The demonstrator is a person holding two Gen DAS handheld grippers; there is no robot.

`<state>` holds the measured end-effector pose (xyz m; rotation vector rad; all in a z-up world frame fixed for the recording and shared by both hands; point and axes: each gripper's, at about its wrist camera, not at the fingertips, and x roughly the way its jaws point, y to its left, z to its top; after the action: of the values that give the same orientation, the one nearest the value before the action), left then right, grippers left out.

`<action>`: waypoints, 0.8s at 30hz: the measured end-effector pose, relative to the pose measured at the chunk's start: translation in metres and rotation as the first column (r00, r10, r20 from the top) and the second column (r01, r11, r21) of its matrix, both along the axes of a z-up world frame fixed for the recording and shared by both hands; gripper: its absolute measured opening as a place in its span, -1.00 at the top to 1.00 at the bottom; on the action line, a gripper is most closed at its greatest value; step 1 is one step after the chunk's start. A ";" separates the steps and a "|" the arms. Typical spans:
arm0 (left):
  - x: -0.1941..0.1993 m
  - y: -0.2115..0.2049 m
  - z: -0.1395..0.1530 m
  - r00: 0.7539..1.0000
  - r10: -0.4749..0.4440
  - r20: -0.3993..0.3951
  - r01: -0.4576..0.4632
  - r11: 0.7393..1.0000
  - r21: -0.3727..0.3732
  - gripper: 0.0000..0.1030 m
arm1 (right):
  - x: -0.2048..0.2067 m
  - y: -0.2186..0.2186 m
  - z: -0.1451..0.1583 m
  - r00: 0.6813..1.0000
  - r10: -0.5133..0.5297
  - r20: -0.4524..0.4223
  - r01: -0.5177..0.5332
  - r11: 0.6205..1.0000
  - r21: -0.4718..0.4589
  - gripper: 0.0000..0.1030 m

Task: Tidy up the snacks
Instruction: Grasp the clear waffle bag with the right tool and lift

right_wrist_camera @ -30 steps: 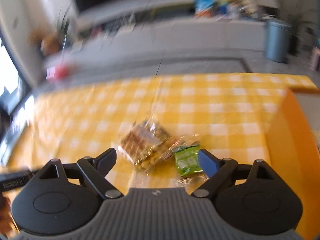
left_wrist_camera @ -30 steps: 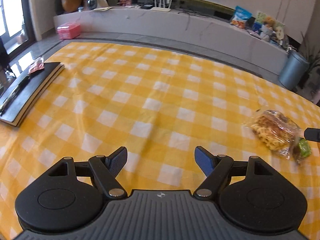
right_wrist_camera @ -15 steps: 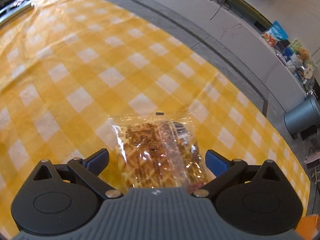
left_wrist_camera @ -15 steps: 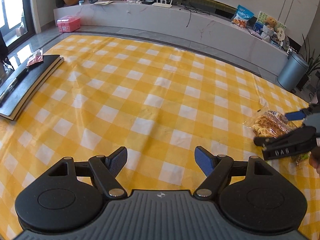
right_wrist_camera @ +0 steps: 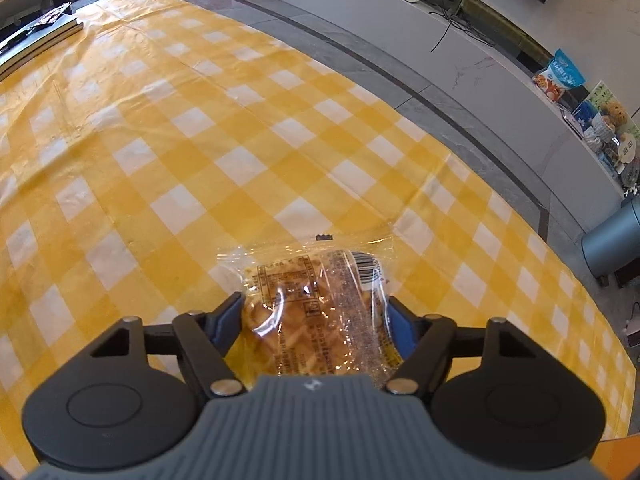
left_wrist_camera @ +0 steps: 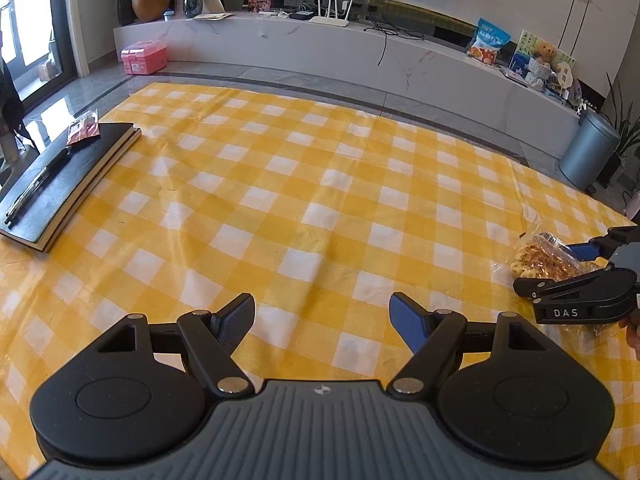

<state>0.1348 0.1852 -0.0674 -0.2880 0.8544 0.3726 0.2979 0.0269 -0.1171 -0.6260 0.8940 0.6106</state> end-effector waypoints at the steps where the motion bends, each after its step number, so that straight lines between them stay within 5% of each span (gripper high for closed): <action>1: -0.001 0.000 0.002 1.000 0.000 0.004 0.000 1.000 -0.001 -0.75 | -0.001 0.000 0.001 1.000 -0.007 0.002 0.007 1.000 0.005 -0.34; 13: -0.009 -0.004 0.022 0.998 -0.010 0.057 0.009 1.000 0.011 -0.75 | -0.031 -0.005 0.045 0.992 -0.126 0.005 0.125 0.985 0.117 -0.30; 24: -0.020 -0.041 0.045 0.986 -0.121 0.114 0.116 0.992 0.045 -0.74 | -0.096 -0.067 0.097 0.950 -0.313 0.017 0.287 0.889 0.357 -0.30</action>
<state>0.1144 0.1437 -0.0220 -0.2198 0.7454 0.2587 0.2016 -0.0402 -0.0196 -0.1787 0.7675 0.4468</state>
